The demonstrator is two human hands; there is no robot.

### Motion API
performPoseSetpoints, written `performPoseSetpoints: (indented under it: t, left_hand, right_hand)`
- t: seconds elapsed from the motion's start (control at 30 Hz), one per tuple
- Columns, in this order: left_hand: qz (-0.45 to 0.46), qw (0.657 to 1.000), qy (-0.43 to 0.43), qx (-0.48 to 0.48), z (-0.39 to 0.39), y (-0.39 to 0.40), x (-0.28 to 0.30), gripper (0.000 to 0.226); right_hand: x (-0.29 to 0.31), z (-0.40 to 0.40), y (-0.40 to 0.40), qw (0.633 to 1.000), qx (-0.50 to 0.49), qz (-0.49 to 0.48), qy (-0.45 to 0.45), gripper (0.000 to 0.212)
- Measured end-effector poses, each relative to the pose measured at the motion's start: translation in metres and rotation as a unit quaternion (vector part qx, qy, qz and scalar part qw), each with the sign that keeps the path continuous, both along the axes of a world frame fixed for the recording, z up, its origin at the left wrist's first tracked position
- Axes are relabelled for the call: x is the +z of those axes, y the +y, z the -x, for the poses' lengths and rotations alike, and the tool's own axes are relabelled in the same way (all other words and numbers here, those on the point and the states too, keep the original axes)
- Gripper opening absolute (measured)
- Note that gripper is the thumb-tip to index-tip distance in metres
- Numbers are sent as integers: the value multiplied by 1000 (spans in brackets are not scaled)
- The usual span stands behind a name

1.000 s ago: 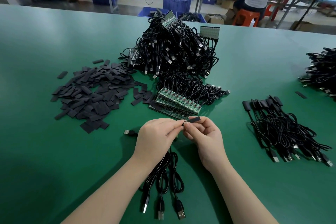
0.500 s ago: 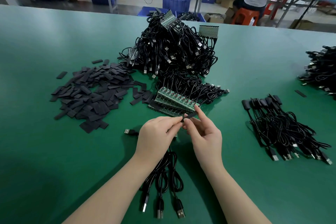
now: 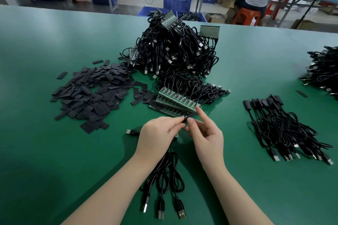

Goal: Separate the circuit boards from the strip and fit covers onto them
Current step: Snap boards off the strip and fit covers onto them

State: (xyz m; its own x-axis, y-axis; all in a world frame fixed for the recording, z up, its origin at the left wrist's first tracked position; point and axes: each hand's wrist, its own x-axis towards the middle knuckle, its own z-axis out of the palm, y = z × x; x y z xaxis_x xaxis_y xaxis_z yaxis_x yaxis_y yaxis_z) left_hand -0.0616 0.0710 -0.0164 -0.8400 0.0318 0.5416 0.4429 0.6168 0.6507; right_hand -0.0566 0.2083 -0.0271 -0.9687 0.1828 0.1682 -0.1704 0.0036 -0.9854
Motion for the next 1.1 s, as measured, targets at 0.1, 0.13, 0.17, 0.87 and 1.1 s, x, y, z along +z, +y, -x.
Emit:
performPoseSetpoints:
  t: [0.1, 0.13, 0.17, 0.87, 1.1]
  left_hand:
    - [1, 1000, 3, 2, 0, 0, -1, 22]
    - [1, 1000, 1, 2, -1, 0, -1, 22]
    - [-2, 1000, -5, 0, -2, -1, -1, 23]
    - [-12, 1000, -20, 19, -2, 0, -4, 23]
    - [-20, 999, -12, 22, 0, 1, -6, 21]
  right_hand:
    - [-1, 1, 0, 1000, 3, -25, -3, 42]
    - [-2, 1, 0, 999, 8, -38, -7, 41]
    - [-2, 2, 1, 999, 11, -50, -10, 40]
    - [2, -1, -1, 999, 32, -32, -12, 41]
    - [0, 0, 0, 998, 38, -39, -34, 48]
